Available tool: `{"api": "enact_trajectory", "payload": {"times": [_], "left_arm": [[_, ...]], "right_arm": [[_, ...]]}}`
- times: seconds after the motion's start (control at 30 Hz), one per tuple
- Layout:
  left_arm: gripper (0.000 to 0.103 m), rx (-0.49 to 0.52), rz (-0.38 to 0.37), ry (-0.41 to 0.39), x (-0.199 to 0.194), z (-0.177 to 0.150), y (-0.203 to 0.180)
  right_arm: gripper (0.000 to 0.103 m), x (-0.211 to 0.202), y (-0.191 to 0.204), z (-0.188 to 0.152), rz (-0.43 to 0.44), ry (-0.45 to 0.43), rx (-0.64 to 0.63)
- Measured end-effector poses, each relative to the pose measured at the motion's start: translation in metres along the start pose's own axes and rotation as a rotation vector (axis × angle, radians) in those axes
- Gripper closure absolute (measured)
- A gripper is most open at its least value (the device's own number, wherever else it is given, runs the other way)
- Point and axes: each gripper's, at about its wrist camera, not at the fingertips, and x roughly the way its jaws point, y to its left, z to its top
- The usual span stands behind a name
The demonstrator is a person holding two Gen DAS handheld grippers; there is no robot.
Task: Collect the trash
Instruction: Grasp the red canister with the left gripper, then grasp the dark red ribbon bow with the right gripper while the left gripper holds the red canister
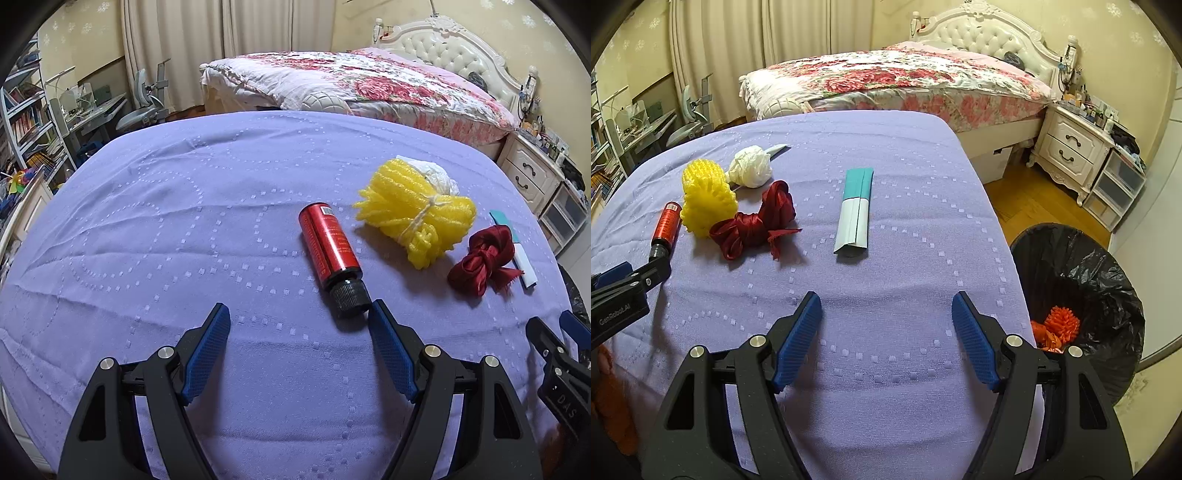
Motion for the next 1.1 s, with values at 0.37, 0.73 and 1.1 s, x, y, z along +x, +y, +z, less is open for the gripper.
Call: {"api": "enact_trajectory", "payload": {"times": [0.37, 0.73, 1.1], "left_arm": [[0.044, -0.013, 0.007, -0.014, 0.017, 0.023, 0.000], [0.078, 0.031, -0.020, -0.038, 0.006, 0.013, 0.005], [0.078, 0.032, -0.007, -0.044, -0.005, 0.004, 0.030]], "right_arm": [[0.031, 0.000, 0.000, -0.001, 0.001, -0.001, 0.000], [0.031, -0.007, 0.000, 0.002, 0.001, -0.018, -0.009], [0.031, -0.018, 0.034, 0.012, 0.078, -0.060, -0.074]]}}
